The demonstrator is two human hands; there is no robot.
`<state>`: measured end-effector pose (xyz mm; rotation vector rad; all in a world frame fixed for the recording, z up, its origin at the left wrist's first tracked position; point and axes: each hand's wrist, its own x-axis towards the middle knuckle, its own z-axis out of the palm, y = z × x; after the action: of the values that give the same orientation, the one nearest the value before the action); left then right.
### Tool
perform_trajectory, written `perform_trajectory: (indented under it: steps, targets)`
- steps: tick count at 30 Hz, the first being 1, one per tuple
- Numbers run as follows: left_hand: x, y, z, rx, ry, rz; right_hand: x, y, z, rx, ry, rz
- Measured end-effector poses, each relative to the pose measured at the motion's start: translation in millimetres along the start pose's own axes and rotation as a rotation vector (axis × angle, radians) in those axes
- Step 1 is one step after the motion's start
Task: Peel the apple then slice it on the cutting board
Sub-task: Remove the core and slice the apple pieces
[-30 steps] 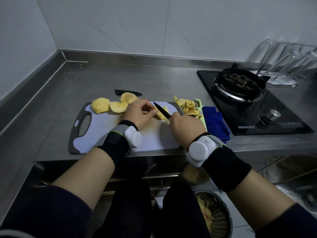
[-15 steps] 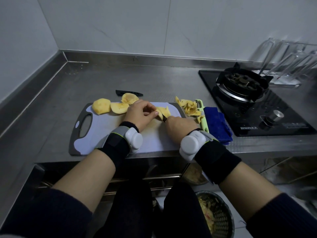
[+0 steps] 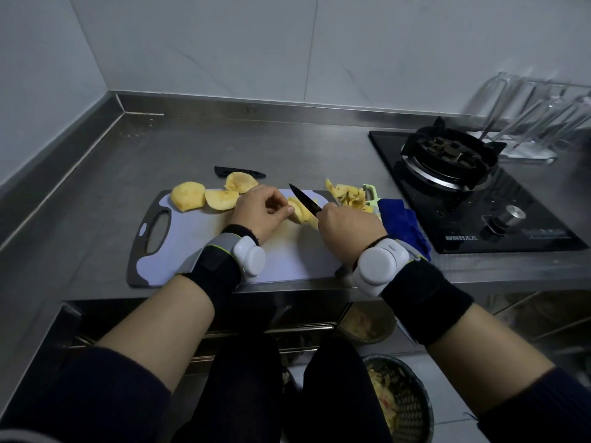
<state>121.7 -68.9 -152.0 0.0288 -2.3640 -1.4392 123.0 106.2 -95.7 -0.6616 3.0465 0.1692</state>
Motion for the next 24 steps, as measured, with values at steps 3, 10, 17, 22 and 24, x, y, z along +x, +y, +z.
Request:
perform_trajectory:
  steps: [3,10,17,22,24]
  targets:
    - [0.6,-0.4,0.7,-0.018,0.006,-0.007,-5.2,-4.0,0.6,-0.012,0.031,-0.012]
    - [0.2,-0.9,1.8,-0.024,0.003,0.027,-7.2,-4.2,-1.5,-0.011,0.030,0.002]
    - [-0.5,1.9,1.7,0.012,0.003,0.045,-8.8,-6.5,1.6,-0.001,0.013,-0.031]
    - [-0.6,2.4,2.3,0.026,0.004,0.035,-10.5,-7.3,5.7,-0.006,0.036,-0.040]
    - [-0.6,2.0,2.4,0.032,0.006,0.027,-10.6,-7.1,6.5,-0.006,0.034,-0.036]
